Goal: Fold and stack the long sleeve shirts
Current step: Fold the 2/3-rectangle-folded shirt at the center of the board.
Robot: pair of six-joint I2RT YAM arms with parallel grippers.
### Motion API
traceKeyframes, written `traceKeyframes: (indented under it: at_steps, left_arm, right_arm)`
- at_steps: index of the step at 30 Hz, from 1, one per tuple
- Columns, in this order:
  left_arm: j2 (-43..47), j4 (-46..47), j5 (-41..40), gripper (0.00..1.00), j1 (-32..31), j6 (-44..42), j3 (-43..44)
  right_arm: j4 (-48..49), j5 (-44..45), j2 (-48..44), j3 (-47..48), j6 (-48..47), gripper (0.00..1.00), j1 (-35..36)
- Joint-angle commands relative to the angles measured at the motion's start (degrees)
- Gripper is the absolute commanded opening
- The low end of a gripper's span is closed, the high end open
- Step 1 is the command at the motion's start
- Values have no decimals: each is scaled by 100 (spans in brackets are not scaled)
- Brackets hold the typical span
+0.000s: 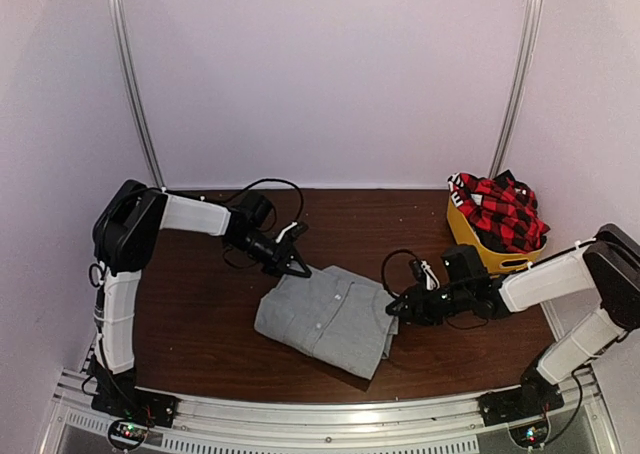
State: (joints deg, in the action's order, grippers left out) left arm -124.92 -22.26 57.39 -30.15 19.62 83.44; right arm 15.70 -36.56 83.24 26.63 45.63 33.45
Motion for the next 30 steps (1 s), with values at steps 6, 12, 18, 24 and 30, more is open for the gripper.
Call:
traceKeyframes:
  at_steps: [6,12,18,24,30]
  left_arm:
    - [-134,353,-1323,19,79,146,205]
    - [512,711,-2326,25,76,94,-148]
    - [1626,1500,-3013,28,71,247,-909]
    - [2703,2608,-2863,29,-306,537,-2203]
    - [3376,4092,-3474,30,-1453,1268,-3689]
  right_arm:
    - [-210,744,333,110,-423,41,-69]
    - [-1001,1310,-497,0,-660,44,-67]
    - [-1764,1707,-1652,18,-937,49,-53]
    - [-2105,1898,-1636,668,-1558,65,-54]
    - [-1977,1394,-598,1542,-2092,86,-50]
